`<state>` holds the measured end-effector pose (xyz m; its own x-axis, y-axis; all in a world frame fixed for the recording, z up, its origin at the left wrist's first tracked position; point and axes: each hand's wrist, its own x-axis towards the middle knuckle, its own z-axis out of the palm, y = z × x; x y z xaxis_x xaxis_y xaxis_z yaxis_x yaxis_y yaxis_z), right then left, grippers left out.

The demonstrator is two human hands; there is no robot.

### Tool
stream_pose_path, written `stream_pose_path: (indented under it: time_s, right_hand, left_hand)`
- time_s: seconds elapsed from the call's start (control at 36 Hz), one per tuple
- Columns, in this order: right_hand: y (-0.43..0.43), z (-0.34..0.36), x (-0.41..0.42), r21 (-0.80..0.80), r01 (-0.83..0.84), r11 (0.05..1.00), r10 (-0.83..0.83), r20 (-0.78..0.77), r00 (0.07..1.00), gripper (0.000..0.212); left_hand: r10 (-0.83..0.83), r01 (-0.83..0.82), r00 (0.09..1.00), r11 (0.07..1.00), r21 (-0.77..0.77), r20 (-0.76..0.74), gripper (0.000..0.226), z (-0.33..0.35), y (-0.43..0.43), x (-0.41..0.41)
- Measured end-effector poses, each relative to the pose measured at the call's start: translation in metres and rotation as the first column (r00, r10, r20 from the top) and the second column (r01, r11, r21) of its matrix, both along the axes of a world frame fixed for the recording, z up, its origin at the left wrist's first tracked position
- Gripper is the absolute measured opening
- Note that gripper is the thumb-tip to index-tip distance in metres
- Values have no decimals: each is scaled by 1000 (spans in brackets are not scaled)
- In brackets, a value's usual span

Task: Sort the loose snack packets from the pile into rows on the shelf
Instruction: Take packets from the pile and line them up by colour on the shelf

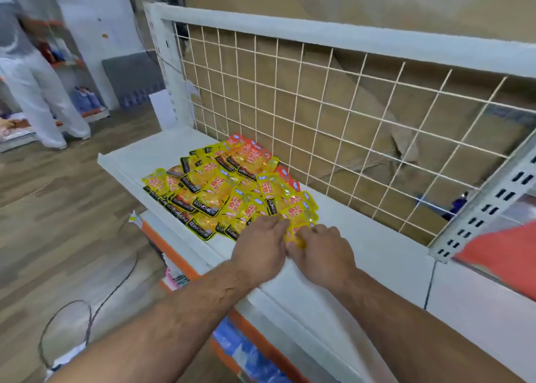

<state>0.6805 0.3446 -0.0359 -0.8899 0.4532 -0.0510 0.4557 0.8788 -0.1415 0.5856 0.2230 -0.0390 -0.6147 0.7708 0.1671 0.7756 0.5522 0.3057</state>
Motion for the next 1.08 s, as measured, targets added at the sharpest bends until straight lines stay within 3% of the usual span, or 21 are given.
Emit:
stream_pose_path:
  time_s: [0.17,0.33,0.47,0.56,0.72,0.81,0.89,1.08]
  right_hand:
    - [7,1,-7,-49,179,983,-179,-4,984,53]
    - [11,-2,-12,-102,317,943,-320,-13,947,50]
    - [15,-4,-15,-240,443,864,-467,-52,883,70]
    - [16,-4,-17,-262,505,822,-535,-53,843,76]
    - [10,-9,-21,-180,607,774,-629,-102,771,55]
    - [0,-9,-24,-202,651,732,-679,-125,724,63]
    - [-10,-11,-29,-117,684,720,-693,-56,719,64]
    - [-11,-1,-32,-286,750,597,-773,45,633,53]
  left_hand:
    - [-60,55,998,989,-134,-34,29,6,36,-33]
    - [-69,62,998,957,-285,-13,51,2,59,-53]
    - [-74,86,996,942,-324,51,50,3,69,-61]
    - [-86,113,991,946,-305,99,44,7,71,-69]
    - [-83,122,985,956,-266,154,53,11,70,-76]
    - [-78,122,978,966,-227,194,57,9,69,-79]
    - [-94,139,973,968,-208,213,61,8,68,-81]
    - [-110,152,969,971,-185,220,62,5,68,-84]
